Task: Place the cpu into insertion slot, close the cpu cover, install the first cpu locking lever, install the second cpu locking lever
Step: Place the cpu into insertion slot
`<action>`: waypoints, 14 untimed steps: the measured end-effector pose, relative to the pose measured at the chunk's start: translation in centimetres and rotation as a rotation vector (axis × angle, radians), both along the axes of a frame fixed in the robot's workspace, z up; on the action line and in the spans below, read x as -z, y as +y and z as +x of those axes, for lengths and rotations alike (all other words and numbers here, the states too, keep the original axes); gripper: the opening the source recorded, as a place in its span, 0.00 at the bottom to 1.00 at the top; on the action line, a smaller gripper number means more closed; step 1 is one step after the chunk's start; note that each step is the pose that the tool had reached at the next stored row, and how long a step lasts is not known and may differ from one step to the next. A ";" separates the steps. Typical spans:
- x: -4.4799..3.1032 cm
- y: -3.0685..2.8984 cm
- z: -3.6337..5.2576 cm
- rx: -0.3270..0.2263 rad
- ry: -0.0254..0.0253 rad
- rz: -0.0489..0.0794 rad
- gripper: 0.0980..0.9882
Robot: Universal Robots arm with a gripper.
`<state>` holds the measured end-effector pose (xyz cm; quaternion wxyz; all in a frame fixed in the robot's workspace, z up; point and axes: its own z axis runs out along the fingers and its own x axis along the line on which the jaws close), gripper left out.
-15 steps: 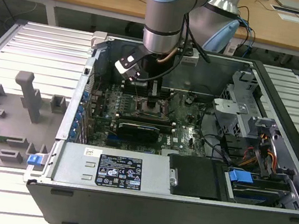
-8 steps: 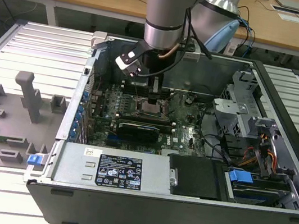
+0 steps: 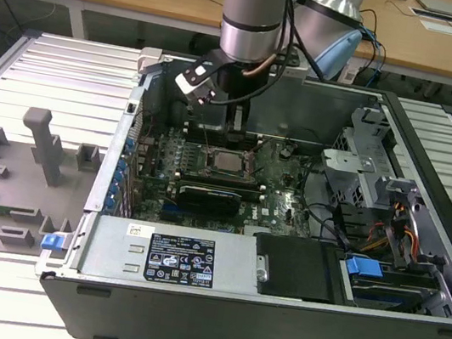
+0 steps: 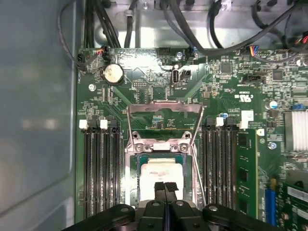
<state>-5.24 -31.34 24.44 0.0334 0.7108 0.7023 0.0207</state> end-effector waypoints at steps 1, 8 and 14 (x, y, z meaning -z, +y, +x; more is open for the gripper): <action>-0.26 0.00 0.00 0.000 0.0000 0.000 0.01; -1.29 0.00 0.00 0.000 -0.0001 0.000 0.01; -1.31 0.00 0.00 0.000 -0.0001 0.000 0.01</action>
